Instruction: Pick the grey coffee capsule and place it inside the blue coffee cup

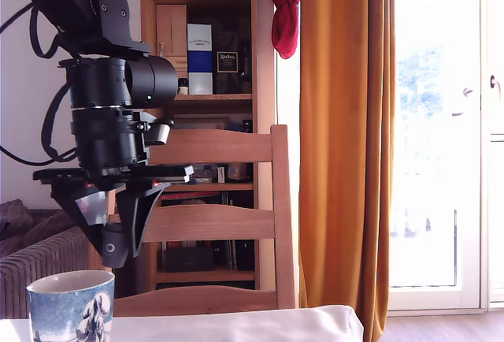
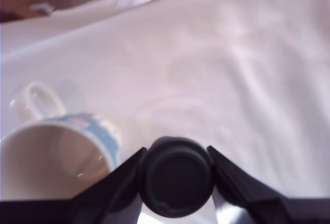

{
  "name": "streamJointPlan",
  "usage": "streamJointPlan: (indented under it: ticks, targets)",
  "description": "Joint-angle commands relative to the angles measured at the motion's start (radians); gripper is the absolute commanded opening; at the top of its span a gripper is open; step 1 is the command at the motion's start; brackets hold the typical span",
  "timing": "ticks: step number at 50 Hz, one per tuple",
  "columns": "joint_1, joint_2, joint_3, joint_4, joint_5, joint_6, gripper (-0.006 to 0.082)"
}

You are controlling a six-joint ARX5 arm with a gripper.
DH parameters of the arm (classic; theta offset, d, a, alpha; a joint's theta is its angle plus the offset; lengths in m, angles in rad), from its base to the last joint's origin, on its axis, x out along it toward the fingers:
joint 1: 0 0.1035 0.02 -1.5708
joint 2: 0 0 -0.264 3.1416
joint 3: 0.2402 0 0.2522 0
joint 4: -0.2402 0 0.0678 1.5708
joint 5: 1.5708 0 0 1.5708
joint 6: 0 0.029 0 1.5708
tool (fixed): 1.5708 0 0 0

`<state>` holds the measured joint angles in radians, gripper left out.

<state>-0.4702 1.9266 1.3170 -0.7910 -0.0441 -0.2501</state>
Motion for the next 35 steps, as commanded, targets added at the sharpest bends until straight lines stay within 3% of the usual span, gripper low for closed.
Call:
streamJointPlan:
  ticks: [1, 24, 27, 32, 35]
  targets:
    - [0.006, -0.02, 0.002, -0.012, -0.013, 0.013, 0.0195]
    - [0.073, -0.019, 0.002, -0.088, -0.05, 0.013, 0.0215]
    - [0.081, -0.019, 0.002, -0.103, -0.051, 0.011, 0.0319]
    - [0.091, -0.018, 0.002, -0.11, -0.051, 0.011, 0.0597]
    - [0.094, -0.018, 0.002, -0.11, -0.051, 0.011, 0.0671]
